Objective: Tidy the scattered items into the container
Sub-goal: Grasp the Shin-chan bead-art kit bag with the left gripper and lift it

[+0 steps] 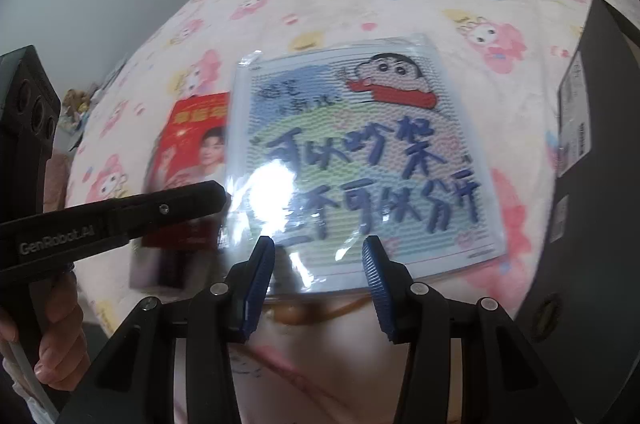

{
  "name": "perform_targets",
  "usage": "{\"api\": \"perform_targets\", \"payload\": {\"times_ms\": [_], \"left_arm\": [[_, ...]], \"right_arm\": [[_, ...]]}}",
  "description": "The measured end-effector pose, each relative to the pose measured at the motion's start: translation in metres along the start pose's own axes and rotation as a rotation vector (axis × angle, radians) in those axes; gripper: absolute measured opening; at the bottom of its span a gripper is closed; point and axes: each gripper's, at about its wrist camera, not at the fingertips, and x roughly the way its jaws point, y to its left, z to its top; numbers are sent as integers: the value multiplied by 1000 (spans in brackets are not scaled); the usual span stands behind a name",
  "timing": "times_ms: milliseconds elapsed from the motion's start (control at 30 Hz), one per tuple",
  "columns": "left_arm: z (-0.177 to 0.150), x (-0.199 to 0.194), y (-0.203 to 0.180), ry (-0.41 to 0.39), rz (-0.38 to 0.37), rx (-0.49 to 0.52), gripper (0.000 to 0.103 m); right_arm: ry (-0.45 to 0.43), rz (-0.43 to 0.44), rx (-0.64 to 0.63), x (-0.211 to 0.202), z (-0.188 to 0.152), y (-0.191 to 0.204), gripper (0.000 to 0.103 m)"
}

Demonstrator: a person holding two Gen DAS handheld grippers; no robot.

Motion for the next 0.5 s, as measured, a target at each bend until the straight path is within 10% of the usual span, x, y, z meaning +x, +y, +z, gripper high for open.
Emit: {"api": "perform_targets", "payload": {"times_ms": [200, 333, 500], "left_arm": [[-3, 8, 1, 104, -18, 25, 1], [-8, 27, 2, 199, -45, 32, 29], [-8, 41, 2, 208, -47, 20, 35]], "right_arm": [[-56, -62, 41, -15, 3, 3, 43], [-43, -155, 36, -18, 0, 5, 43], [-17, -152, 47, -10, -9, 7, 42]]}}
